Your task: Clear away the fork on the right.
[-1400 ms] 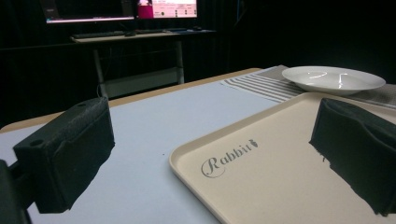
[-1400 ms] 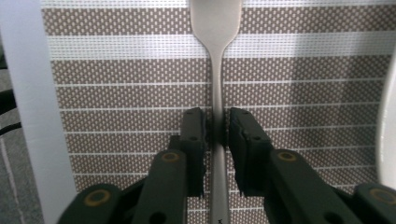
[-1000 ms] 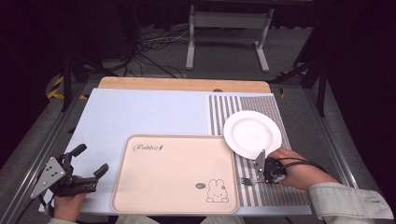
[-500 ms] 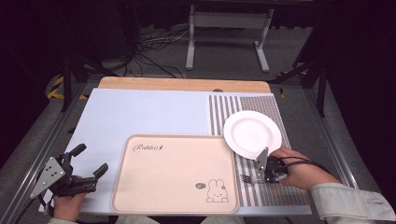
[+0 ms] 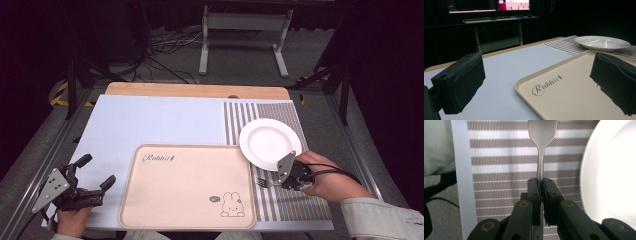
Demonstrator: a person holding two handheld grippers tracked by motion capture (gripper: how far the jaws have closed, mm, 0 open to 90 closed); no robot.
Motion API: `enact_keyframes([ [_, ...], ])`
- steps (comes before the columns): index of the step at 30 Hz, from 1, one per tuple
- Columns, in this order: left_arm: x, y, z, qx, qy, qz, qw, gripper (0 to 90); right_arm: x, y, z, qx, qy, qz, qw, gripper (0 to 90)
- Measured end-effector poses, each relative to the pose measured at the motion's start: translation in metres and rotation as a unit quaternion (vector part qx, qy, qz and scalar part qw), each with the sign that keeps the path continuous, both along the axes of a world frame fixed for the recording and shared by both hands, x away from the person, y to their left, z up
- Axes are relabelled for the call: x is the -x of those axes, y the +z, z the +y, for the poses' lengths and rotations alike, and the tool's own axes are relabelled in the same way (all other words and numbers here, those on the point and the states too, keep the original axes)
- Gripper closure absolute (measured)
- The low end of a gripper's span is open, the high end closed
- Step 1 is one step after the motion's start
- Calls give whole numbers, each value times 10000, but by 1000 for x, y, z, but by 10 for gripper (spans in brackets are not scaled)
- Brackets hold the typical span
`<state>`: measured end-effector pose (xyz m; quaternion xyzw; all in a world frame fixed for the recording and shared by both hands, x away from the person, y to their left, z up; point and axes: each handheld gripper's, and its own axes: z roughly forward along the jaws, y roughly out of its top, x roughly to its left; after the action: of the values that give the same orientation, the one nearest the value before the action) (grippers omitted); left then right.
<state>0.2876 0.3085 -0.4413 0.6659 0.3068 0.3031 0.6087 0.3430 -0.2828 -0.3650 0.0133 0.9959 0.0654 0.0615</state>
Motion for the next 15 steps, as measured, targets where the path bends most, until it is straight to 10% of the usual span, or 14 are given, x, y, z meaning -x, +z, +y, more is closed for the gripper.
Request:
enact_keyframes([
  [15, 0, 0, -1, -1, -5, 3, 10000, 3, 4, 29, 31, -641, 220, -286, 9973, 857],
])
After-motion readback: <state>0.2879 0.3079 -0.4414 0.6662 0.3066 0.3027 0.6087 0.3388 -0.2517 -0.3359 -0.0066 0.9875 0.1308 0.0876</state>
